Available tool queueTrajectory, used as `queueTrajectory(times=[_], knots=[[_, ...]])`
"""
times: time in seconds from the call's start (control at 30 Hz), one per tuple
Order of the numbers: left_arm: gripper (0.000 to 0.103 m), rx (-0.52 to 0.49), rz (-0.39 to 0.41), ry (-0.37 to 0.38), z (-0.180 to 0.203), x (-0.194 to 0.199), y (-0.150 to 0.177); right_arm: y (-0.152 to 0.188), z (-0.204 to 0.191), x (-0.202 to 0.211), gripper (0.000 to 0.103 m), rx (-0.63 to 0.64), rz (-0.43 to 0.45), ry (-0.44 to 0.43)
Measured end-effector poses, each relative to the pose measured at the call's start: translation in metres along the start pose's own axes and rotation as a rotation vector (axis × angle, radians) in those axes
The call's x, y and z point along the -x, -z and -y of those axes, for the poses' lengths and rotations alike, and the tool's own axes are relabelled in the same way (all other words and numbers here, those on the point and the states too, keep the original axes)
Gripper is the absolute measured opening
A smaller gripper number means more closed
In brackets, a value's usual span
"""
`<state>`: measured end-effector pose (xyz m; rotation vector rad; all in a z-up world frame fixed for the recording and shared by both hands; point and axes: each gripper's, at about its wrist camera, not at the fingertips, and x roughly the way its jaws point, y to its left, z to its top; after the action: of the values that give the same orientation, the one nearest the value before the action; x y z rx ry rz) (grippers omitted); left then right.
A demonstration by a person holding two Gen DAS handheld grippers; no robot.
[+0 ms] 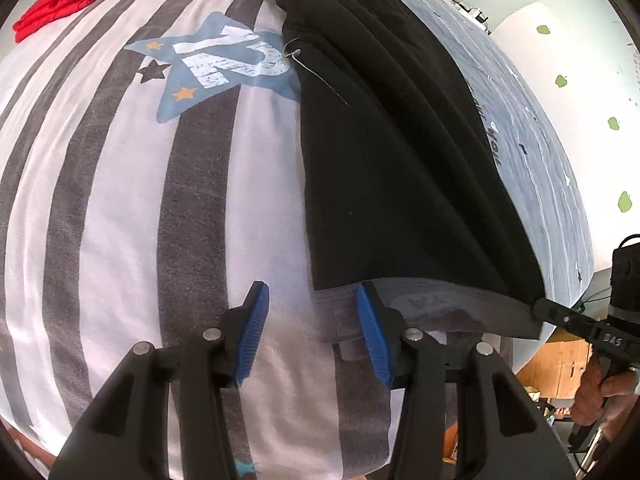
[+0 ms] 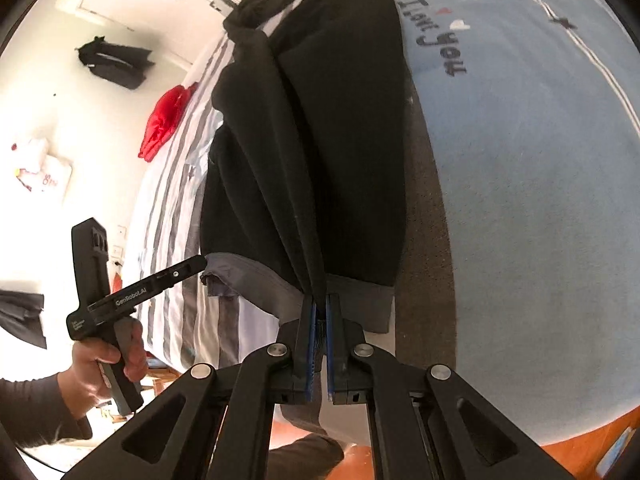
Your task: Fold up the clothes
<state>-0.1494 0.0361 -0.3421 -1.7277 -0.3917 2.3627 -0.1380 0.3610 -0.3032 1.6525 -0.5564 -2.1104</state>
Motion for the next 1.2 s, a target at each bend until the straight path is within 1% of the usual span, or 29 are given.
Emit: queueTrajectory(times=[0.13,0.2,0.27,0.37,0.47,0.5,0.53,0.57,0.6,0.73,0.8,0.83,1.0,1.13,1.2], knots=[[0.043,-0.014,-0.001,-0.003,0.008,0.000,0.000,-0.008,0.016,0.000,0.004,-0.048,0.054,0.036],[0.043,-0.023,-0.007,0.000,0.012,-0.002,0.002,-0.012,0.022,0.001,0.004,-0.049,0.059,0.045],[0.043,-0.026,-0.010,-0.002,0.014,-0.003,0.003,-0.011,0.026,-0.008,0.004,-0.051,0.024,0.037],[0.043,-0.004,-0.012,0.001,0.015,-0.003,0.004,-0.008,0.029,-0.022,0.004,-0.045,-0.030,0.026],[0.045,0.000,-0.015,0.012,0.019,-0.004,0.005,-0.008,0.028,-0.026,0.005,-0.025,-0.040,0.043],[0.046,-0.006,-0.021,0.018,0.021,-0.005,0.006,-0.008,0.031,-0.027,0.008,-0.030,-0.049,0.066],[0.046,-0.017,-0.026,0.021,0.024,-0.006,0.007,-0.007,0.034,-0.029,0.017,-0.039,-0.055,0.083],[0.046,-0.029,-0.031,0.024,0.026,-0.007,0.009,-0.006,0.038,-0.029,0.020,-0.054,-0.058,0.090],[0.046,-0.041,-0.036,0.026,0.029,-0.008,0.010,-0.004,0.042,-0.028,0.021,-0.068,-0.058,0.091],[0.046,-0.044,-0.055,0.039,0.032,-0.013,0.018,-0.002,0.048,-0.026,0.021,-0.107,-0.053,0.044],[0.046,-0.047,-0.052,0.038,0.033,-0.014,0.022,-0.002,0.050,-0.028,0.021,-0.115,-0.056,0.018],[0.045,-0.045,-0.052,0.040,0.033,-0.014,0.023,-0.002,0.051,-0.029,0.023,-0.119,-0.058,0.006],[0.046,-0.038,-0.056,0.050,0.034,-0.015,0.026,-0.009,0.046,-0.039,0.024,-0.125,-0.072,-0.036],[0.046,-0.044,-0.052,0.053,0.038,-0.016,0.029,-0.015,0.046,-0.046,0.028,-0.162,-0.093,-0.082],[0.046,-0.046,-0.046,0.054,0.040,-0.017,0.030,-0.016,0.045,-0.050,0.028,-0.166,-0.099,-0.081]])
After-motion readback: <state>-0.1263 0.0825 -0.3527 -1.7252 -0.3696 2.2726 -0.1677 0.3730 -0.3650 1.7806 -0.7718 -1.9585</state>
